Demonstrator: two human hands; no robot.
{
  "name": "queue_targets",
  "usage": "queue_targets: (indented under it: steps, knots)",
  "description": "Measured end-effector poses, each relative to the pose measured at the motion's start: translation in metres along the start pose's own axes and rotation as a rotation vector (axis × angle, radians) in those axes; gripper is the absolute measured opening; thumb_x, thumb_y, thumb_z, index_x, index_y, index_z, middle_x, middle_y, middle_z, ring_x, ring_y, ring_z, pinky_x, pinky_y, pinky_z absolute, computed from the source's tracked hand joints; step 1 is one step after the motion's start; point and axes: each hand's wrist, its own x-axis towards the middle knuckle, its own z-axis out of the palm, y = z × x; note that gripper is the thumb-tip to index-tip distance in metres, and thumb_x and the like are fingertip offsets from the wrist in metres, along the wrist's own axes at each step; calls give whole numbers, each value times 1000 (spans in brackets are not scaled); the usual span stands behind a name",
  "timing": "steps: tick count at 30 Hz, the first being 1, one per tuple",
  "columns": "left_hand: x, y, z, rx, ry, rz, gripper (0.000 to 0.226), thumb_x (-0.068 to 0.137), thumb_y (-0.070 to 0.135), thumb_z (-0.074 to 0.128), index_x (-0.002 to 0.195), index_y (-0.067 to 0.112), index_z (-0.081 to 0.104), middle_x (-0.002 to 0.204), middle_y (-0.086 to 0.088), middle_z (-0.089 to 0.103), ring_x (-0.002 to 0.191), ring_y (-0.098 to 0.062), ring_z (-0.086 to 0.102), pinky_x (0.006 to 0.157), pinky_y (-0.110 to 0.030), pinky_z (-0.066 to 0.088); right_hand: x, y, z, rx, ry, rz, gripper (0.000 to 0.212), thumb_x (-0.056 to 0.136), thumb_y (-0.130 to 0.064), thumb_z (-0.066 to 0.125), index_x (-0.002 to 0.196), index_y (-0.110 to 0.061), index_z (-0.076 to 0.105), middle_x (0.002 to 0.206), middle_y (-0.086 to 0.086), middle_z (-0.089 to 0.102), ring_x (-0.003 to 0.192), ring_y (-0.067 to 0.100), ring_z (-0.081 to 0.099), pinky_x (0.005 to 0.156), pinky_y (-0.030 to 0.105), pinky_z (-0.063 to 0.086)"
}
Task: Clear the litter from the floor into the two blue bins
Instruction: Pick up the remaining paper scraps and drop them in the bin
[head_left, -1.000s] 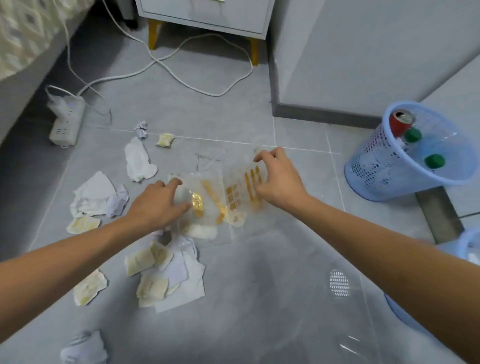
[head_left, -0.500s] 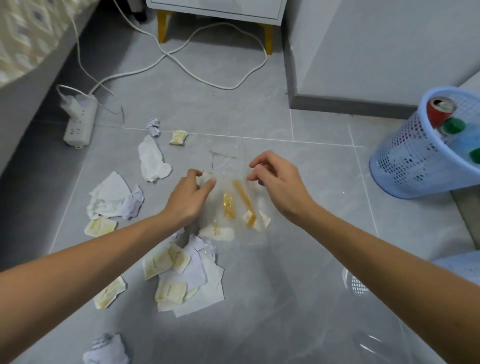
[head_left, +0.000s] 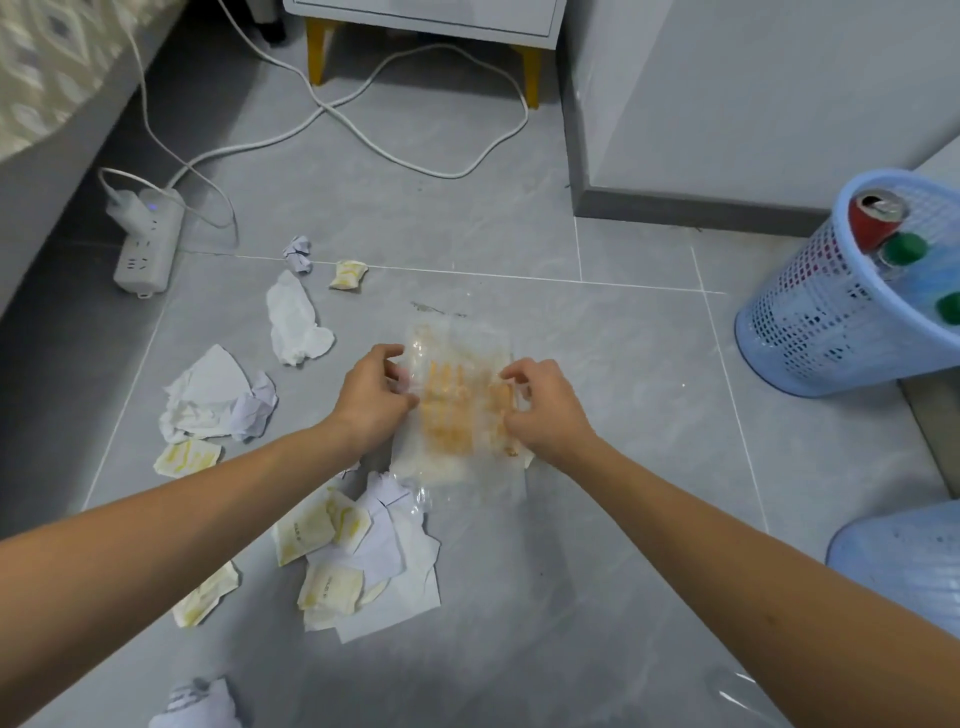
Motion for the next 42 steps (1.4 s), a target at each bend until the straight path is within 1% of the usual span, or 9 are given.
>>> queue_targets:
  steps: [3,6,12,20,26,29,32,36,42]
  knots:
    - [-1,4,1,-135,-44,32,27,83,-10,70,105,6,67,86,-1,60,75,-16,55,79,-29,50,0,12,-8,121,47,210,53,83,-16,72,132,-18,52,117,1,57,106,19,60,87,34,52]
    - [-7,14,-4,-202,-99,89,28,85,-11,71,89,17,70,85,-2,63,77,-15,59,77,-27,54,-2,21,-17,291,-19,252,46,87,-11,72,131,-11,57,91,4,63,85,20,65,81,35,57]
    - [-14,22,-18,-202,-270,192,18,95,6,66,101,22,63,89,-9,58,77,-18,57,69,-33,49,-17,23,-44,589,-180,171,25,97,-7,64,121,-13,62,85,15,60,77,26,63,65,40,61]
    - [-36,45,-20,-397,-309,70,14,97,-3,59,99,10,65,68,7,66,56,-5,60,46,-12,43,-26,13,-65,980,-289,171,31,98,8,47,119,0,69,119,22,72,101,31,72,85,41,62]
    - [-31,54,-32,-561,-435,-65,38,94,2,37,109,-3,72,118,-16,71,92,-21,68,74,-29,57,-28,4,-83,986,-326,155,26,94,-11,53,101,3,74,111,17,72,100,32,72,86,44,58]
    - [-29,59,-30,-496,-476,9,24,98,15,58,113,4,73,117,-11,72,100,-22,66,87,-34,53,-27,4,-88,794,-229,91,15,87,-1,73,103,-4,74,112,16,69,102,26,72,81,36,59]
    - [-32,72,-18,-325,-409,103,25,84,-1,76,107,9,74,95,-2,73,86,-17,68,78,-26,56,-30,6,-95,721,-123,55,23,83,2,78,105,-5,74,121,19,66,101,24,72,80,35,60]
    - [-34,112,0,-262,-325,190,29,80,-9,76,101,11,77,88,0,71,74,-13,62,78,-30,56,-44,5,-121,699,22,8,21,82,1,80,97,-12,77,117,14,65,95,22,73,81,39,62]
    - [-43,217,78,-171,-524,351,31,80,-5,78,104,14,78,84,4,71,79,-15,63,81,-27,56,-107,41,-231,662,241,15,23,83,1,79,102,-12,76,121,9,65,97,25,74,81,39,62]
